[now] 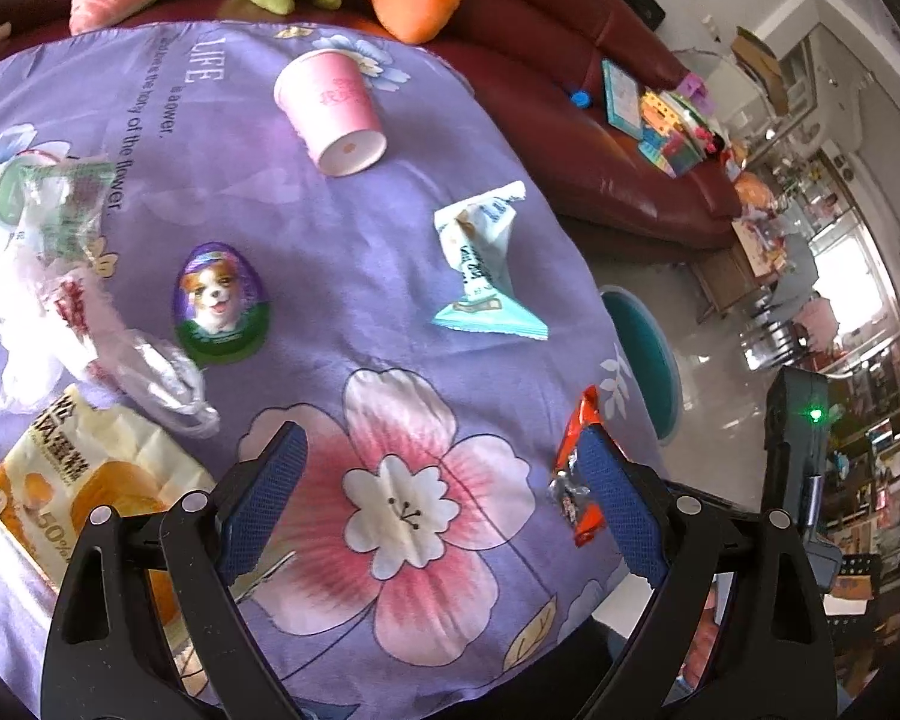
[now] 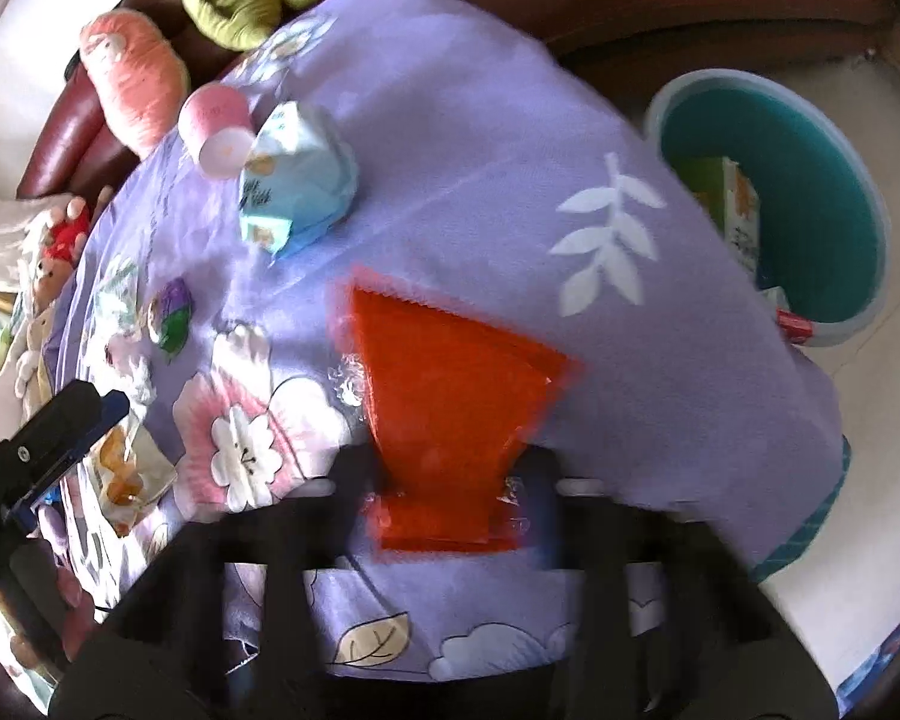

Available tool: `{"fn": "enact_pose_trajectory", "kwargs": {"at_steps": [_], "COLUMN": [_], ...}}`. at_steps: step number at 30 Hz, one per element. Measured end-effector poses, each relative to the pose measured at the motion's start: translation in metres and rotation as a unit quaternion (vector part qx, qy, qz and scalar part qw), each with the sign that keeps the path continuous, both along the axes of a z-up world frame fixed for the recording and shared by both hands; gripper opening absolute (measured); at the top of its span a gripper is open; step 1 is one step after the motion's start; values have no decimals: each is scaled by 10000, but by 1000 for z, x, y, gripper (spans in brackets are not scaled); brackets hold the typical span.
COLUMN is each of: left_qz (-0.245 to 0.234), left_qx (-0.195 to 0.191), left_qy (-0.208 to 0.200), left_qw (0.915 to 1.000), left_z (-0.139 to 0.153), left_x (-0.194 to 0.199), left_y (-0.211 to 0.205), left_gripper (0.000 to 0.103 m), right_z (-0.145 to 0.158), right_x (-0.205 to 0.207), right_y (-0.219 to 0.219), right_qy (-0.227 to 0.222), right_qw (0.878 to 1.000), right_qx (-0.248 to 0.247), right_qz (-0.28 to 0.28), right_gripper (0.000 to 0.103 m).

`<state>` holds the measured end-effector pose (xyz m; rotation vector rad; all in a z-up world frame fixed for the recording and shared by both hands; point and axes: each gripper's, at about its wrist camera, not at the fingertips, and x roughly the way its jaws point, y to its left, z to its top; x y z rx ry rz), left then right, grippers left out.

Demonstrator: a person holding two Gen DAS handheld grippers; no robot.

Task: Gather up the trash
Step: 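Grasp the red snack bag with the right tool while left tool grasps the orange snack bag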

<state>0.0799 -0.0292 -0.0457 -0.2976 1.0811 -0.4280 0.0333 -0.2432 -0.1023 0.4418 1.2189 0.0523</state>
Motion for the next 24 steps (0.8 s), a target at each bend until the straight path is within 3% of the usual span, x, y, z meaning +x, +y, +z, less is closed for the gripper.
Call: {"fn": "enact_pose_trajectory", "kwargs": {"at_steps": [10, 15, 19, 24], "left_qz": [607, 1179, 1642, 1794], "left_qx": [102, 408, 423, 368], "left_qy": [-293, -640, -220, 149], "left_qw": [9977, 9901, 9853, 9830], "left_z": [26, 44, 22, -5], "left_x": [-29, -46, -44, -44], "left_y": [54, 93, 119, 122], "left_gripper": [92, 92, 92, 92], "right_z": [33, 37, 35, 35], "right_x": [7, 6, 4, 2], "right_y": [37, 52, 57, 53], "right_qy": [-464, -542, -512, -522], "right_qw": [9977, 9962, 9960, 9963], "right_qx": [-185, -169, -100, -103], "right_qz": [462, 656, 721, 680], "right_gripper": [26, 27, 27, 27]}}
